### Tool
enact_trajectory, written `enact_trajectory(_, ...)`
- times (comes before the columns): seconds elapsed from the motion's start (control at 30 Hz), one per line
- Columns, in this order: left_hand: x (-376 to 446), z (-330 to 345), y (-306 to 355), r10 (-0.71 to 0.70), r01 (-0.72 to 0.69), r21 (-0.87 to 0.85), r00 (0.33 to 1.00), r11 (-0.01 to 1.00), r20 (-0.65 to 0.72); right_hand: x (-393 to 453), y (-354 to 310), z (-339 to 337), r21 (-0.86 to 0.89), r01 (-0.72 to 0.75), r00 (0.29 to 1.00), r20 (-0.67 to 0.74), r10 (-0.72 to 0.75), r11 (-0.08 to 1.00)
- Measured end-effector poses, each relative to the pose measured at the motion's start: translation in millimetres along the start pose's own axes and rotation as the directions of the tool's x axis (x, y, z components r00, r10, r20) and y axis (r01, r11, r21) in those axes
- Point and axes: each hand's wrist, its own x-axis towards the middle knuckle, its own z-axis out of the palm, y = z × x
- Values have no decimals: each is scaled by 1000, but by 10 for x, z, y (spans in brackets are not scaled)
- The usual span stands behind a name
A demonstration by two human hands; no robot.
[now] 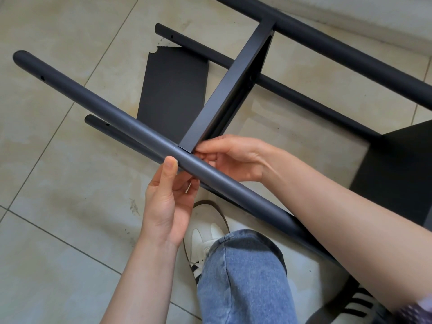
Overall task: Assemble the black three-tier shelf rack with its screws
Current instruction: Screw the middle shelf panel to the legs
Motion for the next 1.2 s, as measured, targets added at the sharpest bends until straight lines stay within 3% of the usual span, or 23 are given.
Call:
enact_trajectory(0.17,-4,-7,-8,-9,9,-39,1000,999,-19,-6,28,18,67,-48,999,19,47,997)
enact_trajectory(0.33,-9,10,1,-9,8,-33,999,999,-34,-20,39,16,-28,-31,998,-55,29,999)
enact_trajectory(0.5,-16,22,5,-17,15,-33,999,999,-43,-15,37,46,8,-51,998,-42,51,999)
enact_trajectory(0.7,-14,22,-8,-22,20,-53,999,998,-39,32,39,20,-95,-2,997,-83,-6,995)
enact_trajectory(0.87,-4,0,-8,-7,6,-42,1000,999,-20,-35,19,-51,-74,-24,1000,-12,23,997)
enact_trajectory(1.2,-17,2,-1,-2,2,-37,1000,999,0,-9,14,5,-114,5,996,-84,-15,993)
